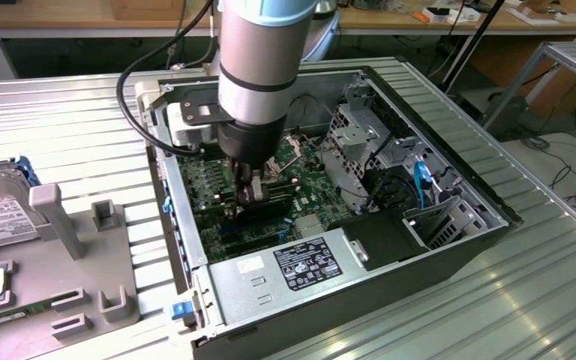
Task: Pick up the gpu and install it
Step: 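Press down on the gpu until it lock into place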
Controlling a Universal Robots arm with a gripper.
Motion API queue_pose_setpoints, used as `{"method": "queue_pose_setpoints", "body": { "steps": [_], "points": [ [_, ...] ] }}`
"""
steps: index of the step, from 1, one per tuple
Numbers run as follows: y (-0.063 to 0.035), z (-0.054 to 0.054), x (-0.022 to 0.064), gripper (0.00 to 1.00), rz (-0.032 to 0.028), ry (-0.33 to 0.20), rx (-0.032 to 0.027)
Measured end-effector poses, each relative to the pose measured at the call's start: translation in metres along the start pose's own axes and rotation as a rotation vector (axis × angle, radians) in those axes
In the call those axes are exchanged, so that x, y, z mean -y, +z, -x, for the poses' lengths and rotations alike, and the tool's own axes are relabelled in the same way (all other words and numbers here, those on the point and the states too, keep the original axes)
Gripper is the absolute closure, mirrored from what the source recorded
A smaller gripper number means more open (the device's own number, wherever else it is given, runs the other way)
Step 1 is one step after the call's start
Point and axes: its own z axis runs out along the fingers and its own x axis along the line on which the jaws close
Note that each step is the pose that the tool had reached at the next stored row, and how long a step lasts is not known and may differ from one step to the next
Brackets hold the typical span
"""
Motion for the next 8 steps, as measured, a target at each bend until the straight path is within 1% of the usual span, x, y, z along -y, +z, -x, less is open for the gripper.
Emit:
{"method": "queue_pose_setpoints", "body": {
  "steps": [4, 5, 7, 8],
  "points": [
    [0.0007, 0.000, -0.0044, 0.89, -0.0010, 0.000, 0.0014],
    [-0.0026, 0.000, -0.0047, 0.89, -0.0016, 0.000, 0.0068],
    [-0.0139, 0.000, -0.0049, 0.89, -0.0005, 0.000, 0.0051],
    [-0.0189, 0.000, -0.0048, 0.89, 0.0000, 0.000, 0.0054]
  ]
}}
